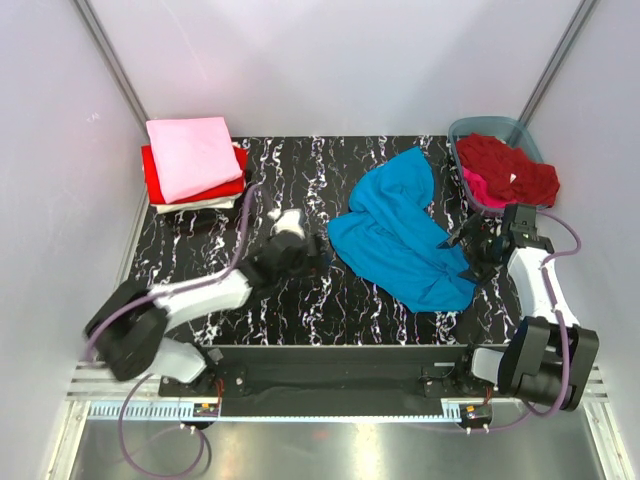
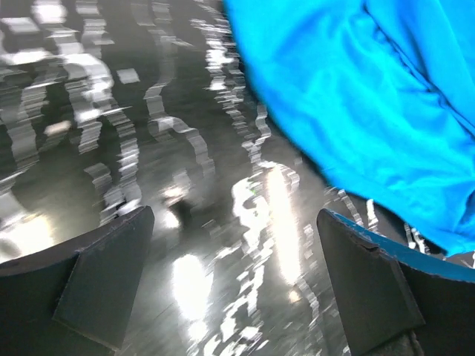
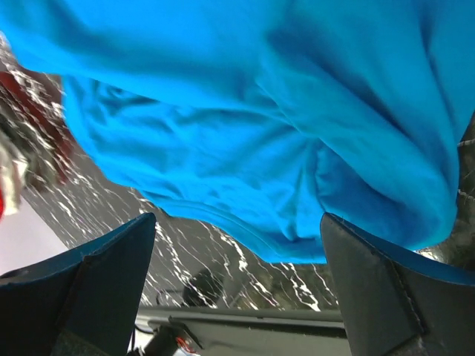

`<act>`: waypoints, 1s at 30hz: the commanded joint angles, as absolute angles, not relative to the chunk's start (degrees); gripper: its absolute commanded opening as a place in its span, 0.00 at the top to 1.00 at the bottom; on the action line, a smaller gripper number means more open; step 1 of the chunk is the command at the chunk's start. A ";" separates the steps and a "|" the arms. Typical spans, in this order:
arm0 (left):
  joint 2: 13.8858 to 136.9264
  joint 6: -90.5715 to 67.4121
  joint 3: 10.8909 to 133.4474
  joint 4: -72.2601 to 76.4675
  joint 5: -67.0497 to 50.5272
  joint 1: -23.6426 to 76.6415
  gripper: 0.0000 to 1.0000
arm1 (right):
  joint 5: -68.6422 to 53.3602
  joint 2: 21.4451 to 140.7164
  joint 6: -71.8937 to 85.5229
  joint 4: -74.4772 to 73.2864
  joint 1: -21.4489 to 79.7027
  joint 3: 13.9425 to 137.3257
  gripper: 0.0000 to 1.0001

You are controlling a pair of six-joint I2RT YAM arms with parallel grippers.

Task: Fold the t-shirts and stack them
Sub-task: Flatten the tshirt out

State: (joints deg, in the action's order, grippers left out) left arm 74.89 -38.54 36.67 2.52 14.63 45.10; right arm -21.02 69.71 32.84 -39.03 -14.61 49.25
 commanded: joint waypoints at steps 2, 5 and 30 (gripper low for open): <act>88.72 -38.76 48.12 8.27 6.86 47.72 0.01 | -24.78 67.77 32.87 -35.60 -13.97 47.99 0.00; 96.04 -39.46 56.82 4.33 5.37 48.43 0.01 | -27.06 66.54 33.40 -34.63 -13.63 45.98 0.00; 79.66 -36.66 52.22 -15.36 3.25 27.66 1.00 | -26.46 59.77 31.64 -38.14 -13.54 43.86 0.00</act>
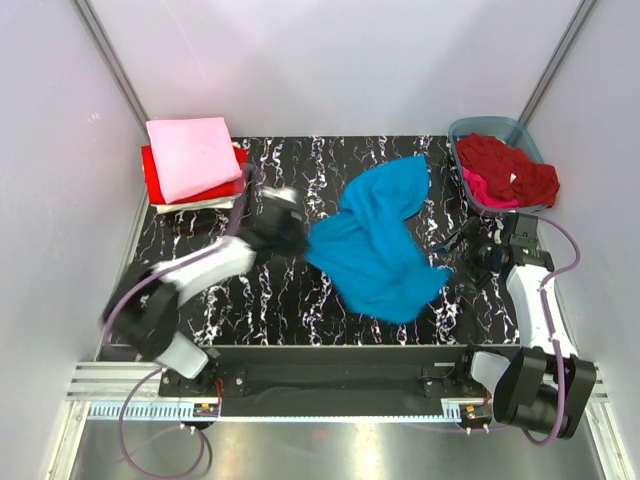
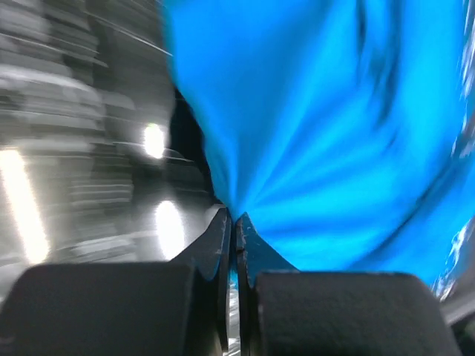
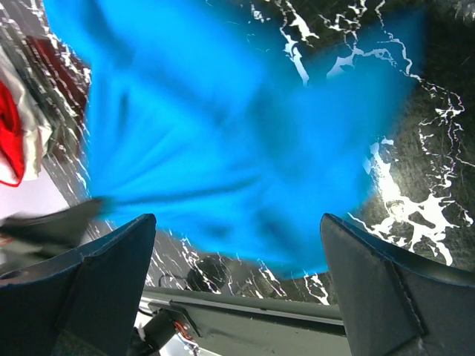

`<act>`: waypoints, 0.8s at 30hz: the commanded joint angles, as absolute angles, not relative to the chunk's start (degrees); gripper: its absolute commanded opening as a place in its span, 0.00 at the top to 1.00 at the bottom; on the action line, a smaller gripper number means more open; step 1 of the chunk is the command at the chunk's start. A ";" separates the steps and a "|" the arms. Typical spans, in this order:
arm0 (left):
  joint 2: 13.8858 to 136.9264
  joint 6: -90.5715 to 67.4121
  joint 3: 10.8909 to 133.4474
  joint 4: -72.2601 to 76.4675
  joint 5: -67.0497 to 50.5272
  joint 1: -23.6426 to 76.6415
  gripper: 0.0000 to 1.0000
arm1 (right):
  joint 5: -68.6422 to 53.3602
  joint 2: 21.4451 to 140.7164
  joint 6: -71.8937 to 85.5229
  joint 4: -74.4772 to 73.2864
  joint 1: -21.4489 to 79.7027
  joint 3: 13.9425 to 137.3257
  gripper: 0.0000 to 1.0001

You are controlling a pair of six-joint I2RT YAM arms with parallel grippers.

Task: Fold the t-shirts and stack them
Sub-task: Flatten the tshirt out

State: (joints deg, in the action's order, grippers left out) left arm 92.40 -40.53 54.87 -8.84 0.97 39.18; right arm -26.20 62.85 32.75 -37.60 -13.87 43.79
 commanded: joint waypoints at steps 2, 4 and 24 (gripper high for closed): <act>74.72 -31.74 52.55 -21.16 3.25 22.26 0.95 | -26.89 58.72 32.52 -37.80 -13.45 43.33 0.00; 74.88 -27.19 55.35 -25.55 2.03 17.15 0.49 | -27.86 58.54 33.39 -36.83 -13.36 42.72 0.00; 54.15 -39.37 39.13 -34.73 7.22 19.42 0.02 | -16.98 63.44 44.27 -29.55 13.68 41.74 0.02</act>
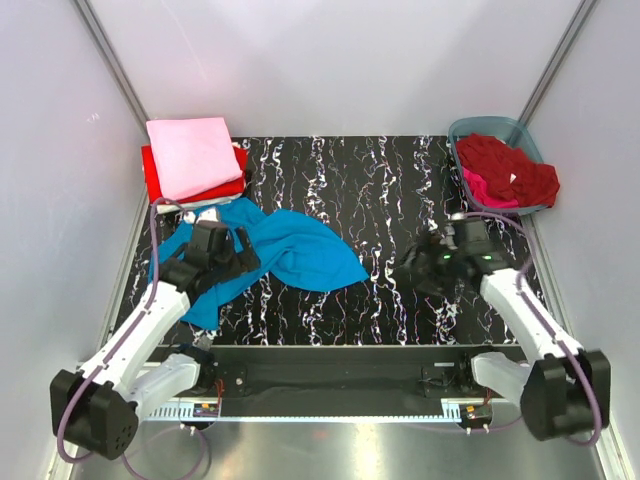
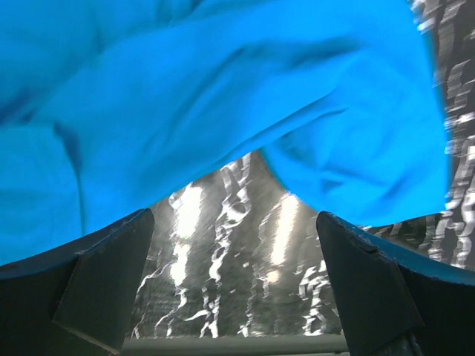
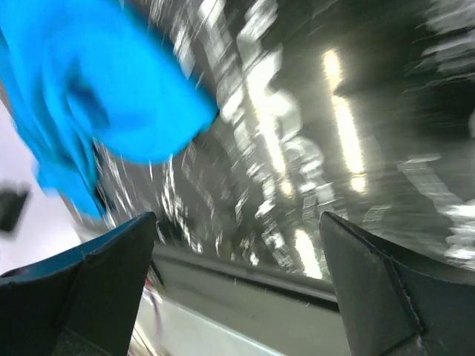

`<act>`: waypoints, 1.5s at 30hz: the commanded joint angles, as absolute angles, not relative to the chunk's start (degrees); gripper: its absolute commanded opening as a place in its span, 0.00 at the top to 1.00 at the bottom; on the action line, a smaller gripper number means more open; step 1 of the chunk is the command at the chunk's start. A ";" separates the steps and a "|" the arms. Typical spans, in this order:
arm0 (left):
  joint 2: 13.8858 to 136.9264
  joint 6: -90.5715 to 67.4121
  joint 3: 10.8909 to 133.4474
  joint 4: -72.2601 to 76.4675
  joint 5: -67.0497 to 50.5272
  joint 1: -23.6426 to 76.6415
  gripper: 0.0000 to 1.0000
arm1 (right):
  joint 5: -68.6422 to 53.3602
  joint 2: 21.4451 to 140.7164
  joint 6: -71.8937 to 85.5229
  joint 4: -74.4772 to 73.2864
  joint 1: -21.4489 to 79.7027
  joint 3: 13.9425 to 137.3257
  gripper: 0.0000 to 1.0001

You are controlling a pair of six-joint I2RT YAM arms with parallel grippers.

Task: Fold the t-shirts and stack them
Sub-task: Flatten the tshirt out

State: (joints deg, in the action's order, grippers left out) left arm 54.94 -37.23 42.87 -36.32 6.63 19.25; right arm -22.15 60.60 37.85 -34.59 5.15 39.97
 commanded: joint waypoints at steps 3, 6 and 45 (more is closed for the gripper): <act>53.27 -39.99 37.88 -33.31 5.81 19.42 0.04 | -12.51 71.43 46.84 -26.64 26.95 45.59 0.04; 51.68 -39.64 39.54 -35.40 5.71 19.42 0.04 | -9.59 82.85 46.85 -27.42 36.45 53.83 0.06; 51.15 -43.42 25.57 -26.28 12.13 15.82 0.14 | 9.66 87.00 28.30 -52.46 13.27 77.60 0.00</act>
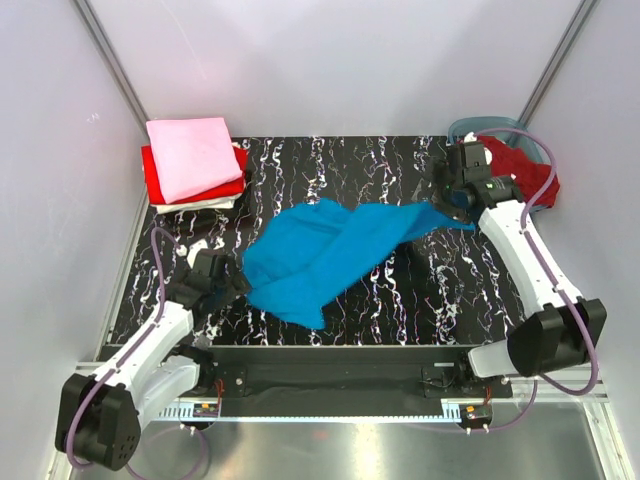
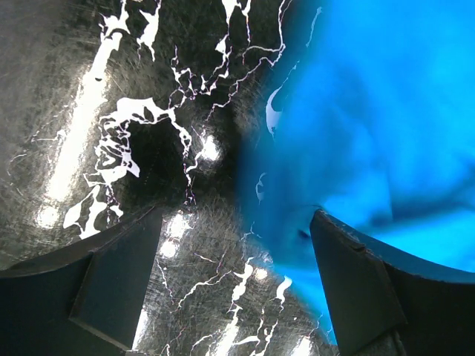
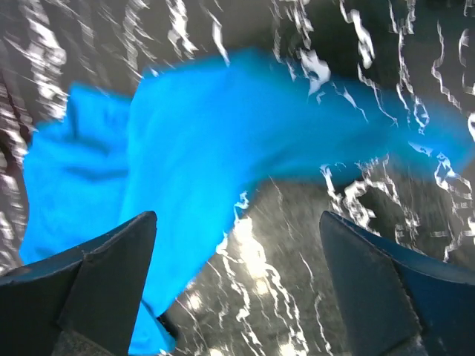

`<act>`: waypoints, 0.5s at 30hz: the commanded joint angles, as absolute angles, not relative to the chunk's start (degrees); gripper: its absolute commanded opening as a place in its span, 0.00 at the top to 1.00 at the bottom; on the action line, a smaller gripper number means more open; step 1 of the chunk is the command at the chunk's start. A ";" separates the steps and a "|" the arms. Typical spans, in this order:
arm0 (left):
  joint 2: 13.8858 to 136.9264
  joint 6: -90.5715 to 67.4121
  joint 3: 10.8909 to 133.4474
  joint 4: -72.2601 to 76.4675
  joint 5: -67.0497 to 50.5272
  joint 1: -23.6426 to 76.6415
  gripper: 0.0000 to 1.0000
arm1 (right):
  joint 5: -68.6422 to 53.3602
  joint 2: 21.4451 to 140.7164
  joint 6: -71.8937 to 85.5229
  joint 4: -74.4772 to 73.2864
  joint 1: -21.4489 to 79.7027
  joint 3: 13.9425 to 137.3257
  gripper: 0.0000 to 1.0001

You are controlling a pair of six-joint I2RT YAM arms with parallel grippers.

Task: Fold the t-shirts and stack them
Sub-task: Flatten the tshirt out

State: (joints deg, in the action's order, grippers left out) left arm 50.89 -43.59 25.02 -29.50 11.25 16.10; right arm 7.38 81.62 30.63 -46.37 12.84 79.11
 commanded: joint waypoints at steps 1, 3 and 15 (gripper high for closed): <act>50.72 -43.24 25.66 -26.45 11.78 15.82 0.14 | 9.15 88.06 28.56 -52.99 13.27 77.52 0.00; 48.88 -42.72 25.84 -27.07 10.47 15.91 0.14 | 4.06 86.84 29.87 -49.94 13.27 73.67 0.00; 54.74 -44.38 32.25 -24.61 10.98 32.23 0.21 | -7.03 78.31 34.27 -38.24 21.85 58.45 0.12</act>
